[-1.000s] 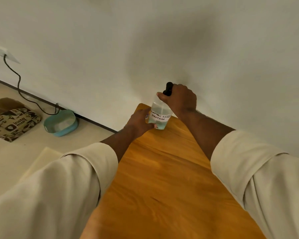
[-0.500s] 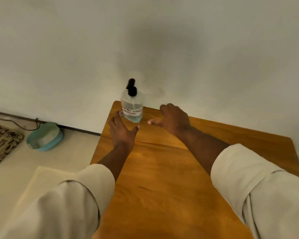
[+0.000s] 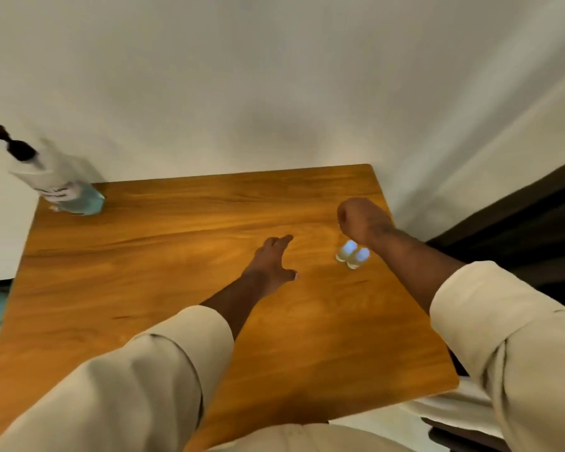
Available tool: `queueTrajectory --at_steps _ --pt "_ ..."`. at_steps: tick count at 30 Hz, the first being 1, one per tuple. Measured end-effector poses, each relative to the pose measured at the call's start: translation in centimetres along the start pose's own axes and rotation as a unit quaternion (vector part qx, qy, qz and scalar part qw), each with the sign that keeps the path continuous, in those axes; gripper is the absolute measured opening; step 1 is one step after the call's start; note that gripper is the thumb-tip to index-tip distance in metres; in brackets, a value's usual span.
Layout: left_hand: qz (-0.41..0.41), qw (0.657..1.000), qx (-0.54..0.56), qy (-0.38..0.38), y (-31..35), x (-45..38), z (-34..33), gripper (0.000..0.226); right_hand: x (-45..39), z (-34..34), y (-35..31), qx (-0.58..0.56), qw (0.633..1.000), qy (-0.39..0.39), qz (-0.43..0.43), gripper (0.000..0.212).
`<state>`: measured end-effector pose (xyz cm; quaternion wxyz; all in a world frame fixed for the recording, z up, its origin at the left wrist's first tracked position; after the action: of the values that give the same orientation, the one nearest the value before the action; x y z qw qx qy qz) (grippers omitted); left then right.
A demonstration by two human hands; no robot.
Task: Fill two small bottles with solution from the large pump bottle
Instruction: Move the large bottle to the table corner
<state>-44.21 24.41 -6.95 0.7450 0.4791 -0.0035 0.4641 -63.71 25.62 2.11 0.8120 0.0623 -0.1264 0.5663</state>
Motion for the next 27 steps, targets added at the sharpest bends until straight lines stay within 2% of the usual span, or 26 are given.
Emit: queueTrajectory --at_steps 4,7,9,11,15,18,20,23,25,27 --pt "0.022 0.999 0.041 0.016 4.4 -2.4 -4.7 0.088 1.4 -1.4 8.2 -0.123 0.992 -0.009 -0.037 0.02" --pt "0.045 0.995 0.076 0.044 5.8 -3.7 -7.0 0.088 1.8 -5.4 11.6 -0.213 0.974 -0.069 -0.032 0.022" --pt "0.06 0.994 0.08 0.049 5.8 -4.4 -7.9 0.087 2.2 -8.0 12.1 -0.266 0.957 -0.117 -0.023 0.033" --pt "0.072 0.993 0.079 0.049 5.8 -5.3 -8.6 0.086 2.3 -10.0 11.9 -0.293 0.946 -0.135 0.003 0.053" --pt "0.067 0.993 0.079 0.052 6.2 -6.5 -9.9 0.079 1.7 -13.1 10.9 -0.331 0.936 -0.115 0.02 0.07" --pt "0.057 0.993 0.08 0.061 6.3 -7.6 -10.7 0.07 0.6 -14.6 11.0 -0.338 0.936 -0.097 -0.01 0.062" --pt "0.049 0.995 0.066 0.057 6.1 -8.6 -11.1 0.053 0.1 -15.2 10.9 -0.329 0.941 -0.083 -0.006 0.051" --pt "0.021 0.998 0.032 0.044 6.7 -9.6 -11.0 0.041 -0.5 -15.6 10.8 -0.314 0.947 -0.06 0.021 0.038" --pt "0.005 0.999 0.021 0.035 7.0 -9.9 -10.7 0.035 -0.8 -15.7 10.8 -0.306 0.949 -0.061 0.049 0.037" --pt "-0.007 0.999 0.023 0.037 6.8 -10.2 -10.4 0.019 -1.2 -15.7 11.1 -0.309 0.946 -0.066 0.073 0.038"
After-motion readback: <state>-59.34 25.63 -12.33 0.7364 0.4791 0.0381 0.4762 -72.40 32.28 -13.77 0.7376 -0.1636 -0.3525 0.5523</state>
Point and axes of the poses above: each hand's wrist, its own x-axis away from the middle knuckle, its own z-axis out of the back of the hand, y = z × x, the point moved 5 cm from there along -x, towards the middle knuckle, and after that the axes turned 4 degrees about x, right-handed, at the moved point
